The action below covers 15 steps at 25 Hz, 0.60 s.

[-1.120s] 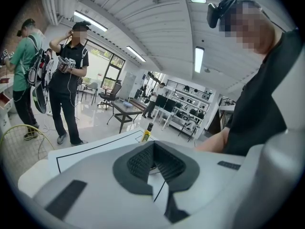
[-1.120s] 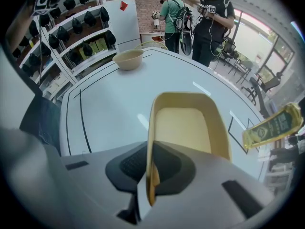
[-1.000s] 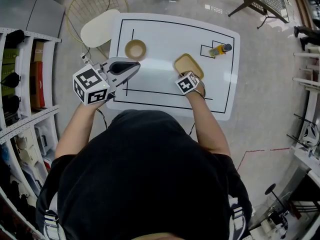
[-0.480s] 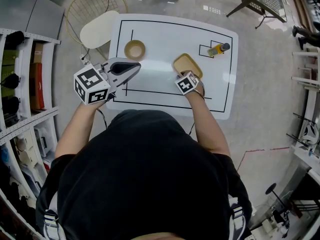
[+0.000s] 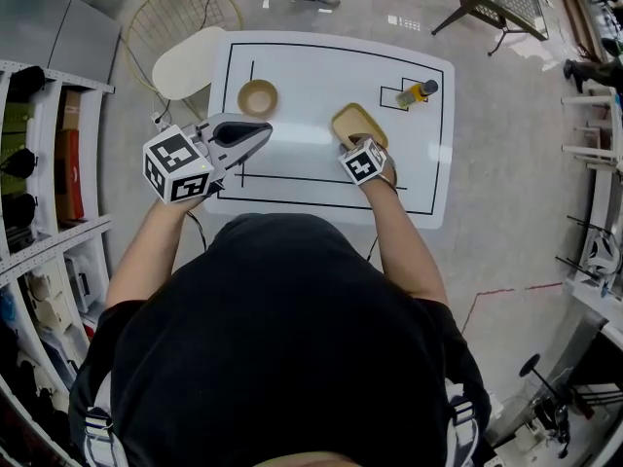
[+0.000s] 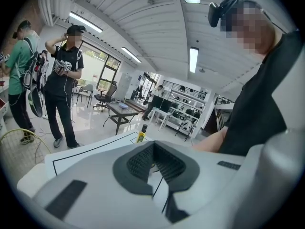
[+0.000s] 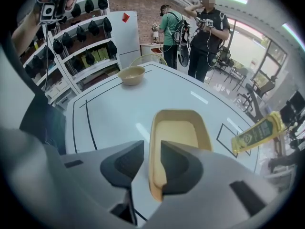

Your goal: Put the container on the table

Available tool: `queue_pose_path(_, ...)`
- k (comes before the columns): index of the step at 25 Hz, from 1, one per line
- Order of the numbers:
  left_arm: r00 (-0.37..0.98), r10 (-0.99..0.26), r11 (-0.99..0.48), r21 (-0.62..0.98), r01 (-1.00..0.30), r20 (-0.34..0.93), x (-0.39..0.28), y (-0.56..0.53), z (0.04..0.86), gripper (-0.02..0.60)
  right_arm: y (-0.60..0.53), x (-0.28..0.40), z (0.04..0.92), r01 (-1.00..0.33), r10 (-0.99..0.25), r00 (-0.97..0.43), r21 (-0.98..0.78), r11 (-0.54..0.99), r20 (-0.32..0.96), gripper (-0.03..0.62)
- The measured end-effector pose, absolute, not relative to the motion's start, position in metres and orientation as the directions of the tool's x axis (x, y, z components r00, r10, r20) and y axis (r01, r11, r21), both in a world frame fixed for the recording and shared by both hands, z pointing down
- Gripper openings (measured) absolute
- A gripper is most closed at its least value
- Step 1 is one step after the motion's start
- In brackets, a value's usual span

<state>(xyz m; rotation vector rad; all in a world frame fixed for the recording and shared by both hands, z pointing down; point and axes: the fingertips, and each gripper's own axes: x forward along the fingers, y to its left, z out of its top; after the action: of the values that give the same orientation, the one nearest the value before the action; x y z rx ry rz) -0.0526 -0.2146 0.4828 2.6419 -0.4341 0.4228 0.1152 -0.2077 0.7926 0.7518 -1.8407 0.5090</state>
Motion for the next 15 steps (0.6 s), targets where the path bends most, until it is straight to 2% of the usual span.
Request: queue_pose_path(15,0.922,-0.216,-0.885,0.334,-0.324,0.320,-0.045,-0.192,0.463,0.006,-0.196,0.128,0.744,-0.751,-0.342,-0.268,0.028,0.660,0.901,0.112)
